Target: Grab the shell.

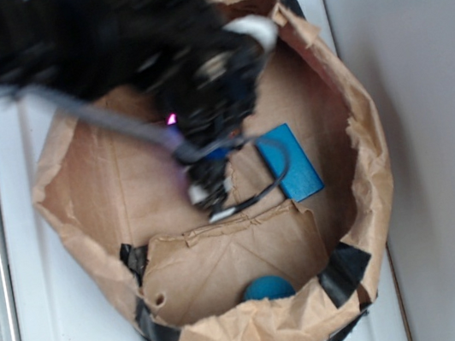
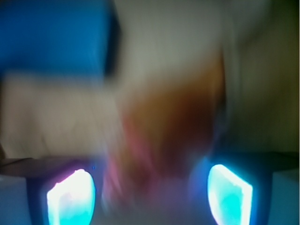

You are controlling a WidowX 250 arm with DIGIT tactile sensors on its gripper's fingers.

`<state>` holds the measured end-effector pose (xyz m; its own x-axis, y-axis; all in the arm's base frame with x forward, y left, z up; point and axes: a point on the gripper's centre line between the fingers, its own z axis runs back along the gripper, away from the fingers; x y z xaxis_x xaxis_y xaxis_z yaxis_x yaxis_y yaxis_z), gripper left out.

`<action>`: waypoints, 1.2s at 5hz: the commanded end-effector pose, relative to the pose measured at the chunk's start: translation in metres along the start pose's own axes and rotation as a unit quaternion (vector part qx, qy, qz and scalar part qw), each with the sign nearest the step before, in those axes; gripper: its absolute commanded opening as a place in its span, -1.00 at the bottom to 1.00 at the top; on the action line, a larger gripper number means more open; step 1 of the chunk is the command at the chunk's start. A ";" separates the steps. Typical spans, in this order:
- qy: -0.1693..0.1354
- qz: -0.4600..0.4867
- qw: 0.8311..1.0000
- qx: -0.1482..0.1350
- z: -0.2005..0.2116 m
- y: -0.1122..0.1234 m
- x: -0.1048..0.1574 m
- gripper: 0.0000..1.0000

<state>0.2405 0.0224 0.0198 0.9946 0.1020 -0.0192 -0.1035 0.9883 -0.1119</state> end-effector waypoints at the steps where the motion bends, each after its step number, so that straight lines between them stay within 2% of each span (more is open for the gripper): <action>1: -0.017 -0.019 1.000 0.015 -0.007 -0.004 -0.016 1.00; 3: -0.024 -0.012 1.000 0.004 -0.003 0.002 -0.018 1.00; 5: -0.024 0.008 1.000 0.005 -0.003 0.006 -0.013 1.00; 6: -0.017 -0.022 0.999 -0.033 0.010 0.019 -0.008 1.00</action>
<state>0.2258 0.0347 0.0258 0.9980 0.0583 -0.0249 -0.0619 0.9808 -0.1852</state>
